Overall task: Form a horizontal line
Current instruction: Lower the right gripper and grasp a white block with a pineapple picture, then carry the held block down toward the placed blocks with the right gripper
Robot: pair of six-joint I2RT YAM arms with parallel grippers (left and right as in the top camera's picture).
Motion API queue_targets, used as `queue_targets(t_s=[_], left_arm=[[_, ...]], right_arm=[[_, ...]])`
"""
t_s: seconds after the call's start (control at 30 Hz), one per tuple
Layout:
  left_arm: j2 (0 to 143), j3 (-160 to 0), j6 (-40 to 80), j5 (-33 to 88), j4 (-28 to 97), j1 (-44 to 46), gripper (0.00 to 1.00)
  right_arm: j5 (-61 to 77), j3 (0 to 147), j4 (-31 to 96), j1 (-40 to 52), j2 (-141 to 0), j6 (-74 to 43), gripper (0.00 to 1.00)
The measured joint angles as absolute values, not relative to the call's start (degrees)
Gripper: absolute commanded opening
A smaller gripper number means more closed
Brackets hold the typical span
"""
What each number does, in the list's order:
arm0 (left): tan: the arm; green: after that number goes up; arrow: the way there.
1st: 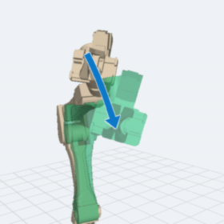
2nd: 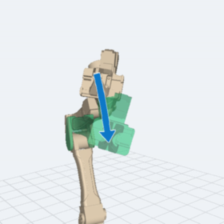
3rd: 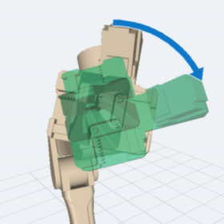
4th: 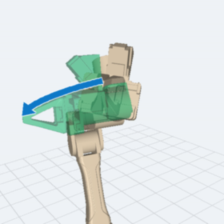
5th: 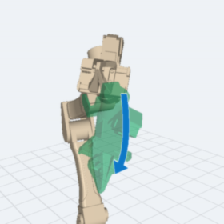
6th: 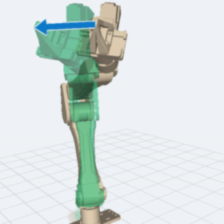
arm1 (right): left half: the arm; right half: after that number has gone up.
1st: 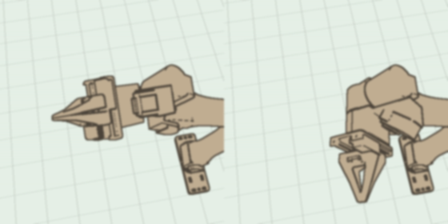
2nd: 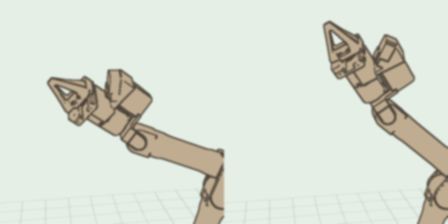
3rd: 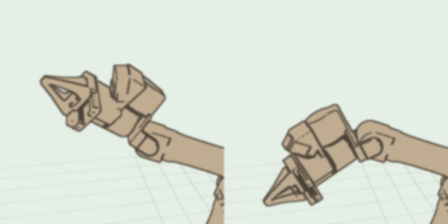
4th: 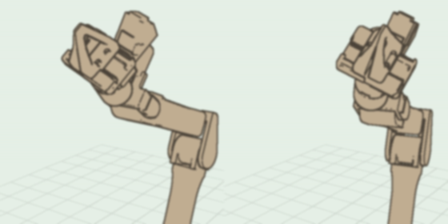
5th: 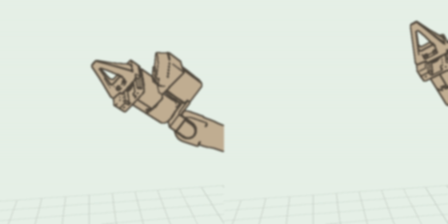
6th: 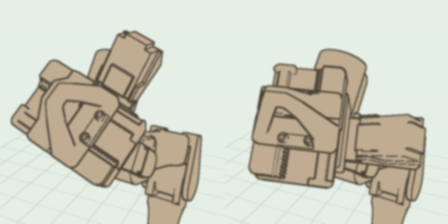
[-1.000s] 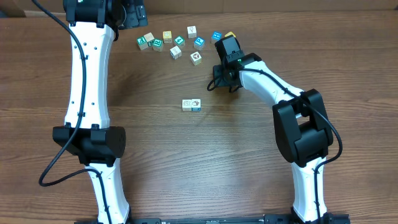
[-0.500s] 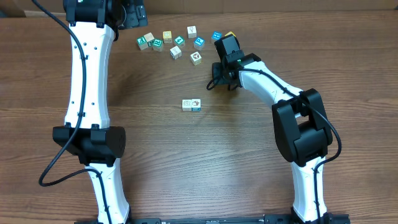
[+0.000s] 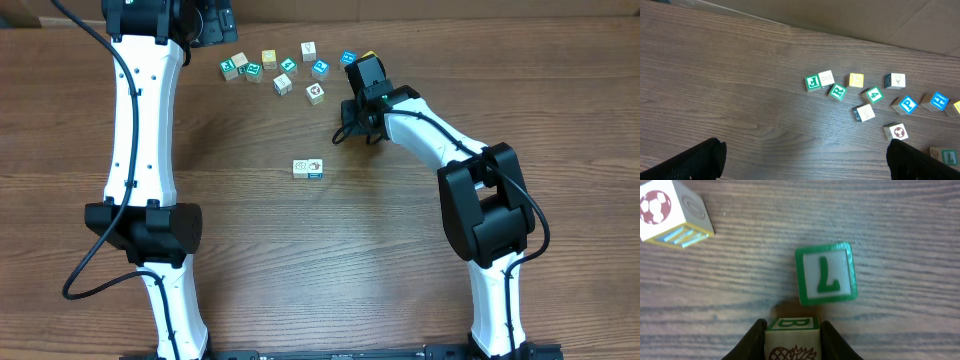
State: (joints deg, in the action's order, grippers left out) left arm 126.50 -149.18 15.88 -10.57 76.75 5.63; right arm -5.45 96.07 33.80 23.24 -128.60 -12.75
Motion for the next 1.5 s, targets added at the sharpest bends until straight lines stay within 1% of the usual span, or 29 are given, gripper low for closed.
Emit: queue_targets(t_s=[0.33, 0.53, 0.73, 1.03, 1.5], left_arm=[[126.50, -149.18, 15.88, -10.57, 76.75, 5.63, 1.00], [126.50, -149.18, 15.88, -10.57, 76.75, 5.63, 1.00], [126.50, -149.18, 15.88, -10.57, 76.75, 5.63, 1.00], [126.50, -149.18, 15.88, -10.57, 76.75, 5.63, 1.00], [126.50, -149.18, 15.88, -10.57, 76.75, 5.63, 1.00]], right_arm=[[-6.70, 96.07, 41.69, 23.24, -121.21, -12.51, 0.22], [-6.90, 96.25, 48.95, 24.34, -115.42, -16.03, 0.22], [-6.83, 96.31, 53.87, 27.90, -114.72, -21.80, 0.22], [-6.70, 91.94, 51.35, 31.57, -114.83, -27.66, 0.22], [-6.61, 80.82, 37.19, 31.53, -114.93, -30.04, 0.23]])
